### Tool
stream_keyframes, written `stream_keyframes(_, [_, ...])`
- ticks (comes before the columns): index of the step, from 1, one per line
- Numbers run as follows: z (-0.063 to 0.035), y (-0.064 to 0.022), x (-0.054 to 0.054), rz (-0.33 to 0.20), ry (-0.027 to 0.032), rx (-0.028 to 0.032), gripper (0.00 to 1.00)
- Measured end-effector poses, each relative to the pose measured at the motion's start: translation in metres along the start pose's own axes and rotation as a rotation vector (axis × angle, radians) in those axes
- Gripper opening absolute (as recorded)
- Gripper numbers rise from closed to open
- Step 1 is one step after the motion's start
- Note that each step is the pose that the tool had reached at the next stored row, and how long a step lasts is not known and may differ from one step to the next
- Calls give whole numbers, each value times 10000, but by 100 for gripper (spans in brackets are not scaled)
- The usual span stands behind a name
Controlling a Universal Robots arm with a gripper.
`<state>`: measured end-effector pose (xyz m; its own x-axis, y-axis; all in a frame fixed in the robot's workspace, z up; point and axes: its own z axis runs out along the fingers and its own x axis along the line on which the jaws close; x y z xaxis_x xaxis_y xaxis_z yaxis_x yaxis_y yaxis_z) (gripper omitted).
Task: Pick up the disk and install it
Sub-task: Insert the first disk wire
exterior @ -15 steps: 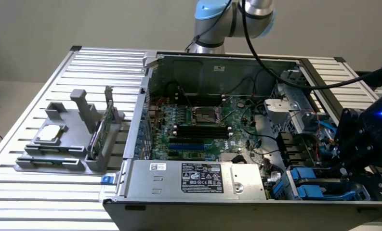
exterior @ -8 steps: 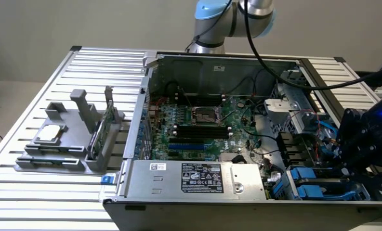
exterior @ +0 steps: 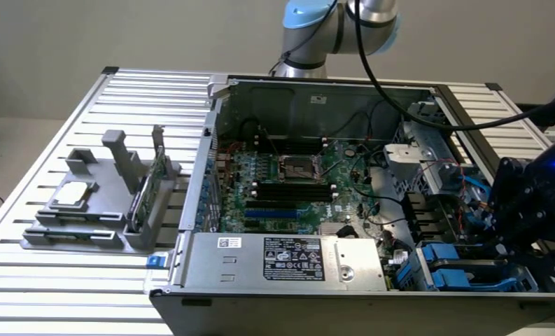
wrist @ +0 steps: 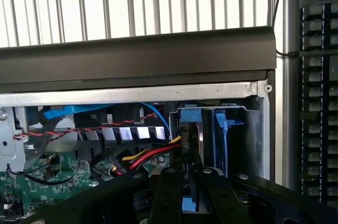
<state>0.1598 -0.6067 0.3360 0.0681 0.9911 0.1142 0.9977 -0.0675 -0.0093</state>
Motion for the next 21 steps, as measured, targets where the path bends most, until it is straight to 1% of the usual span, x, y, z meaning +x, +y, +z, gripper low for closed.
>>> stream_keyframes(8, [27,-1,15,-42,-64,1,17])
stream_keyframes(15, [36,-1,16,-55,-67,2,17])
stream_keyframes(17, [37,0,16,-57,-54,2,19])
stream_keyframes(18, [24,0,17,-57,-61,3,25])
stream_keyframes(19, [7,0,20,-57,-67,3,25])
stream_keyframes(20, [-15,-1,22,-56,-63,3,32])
stream_keyframes(21, [-43,-2,25,-55,-66,3,32])
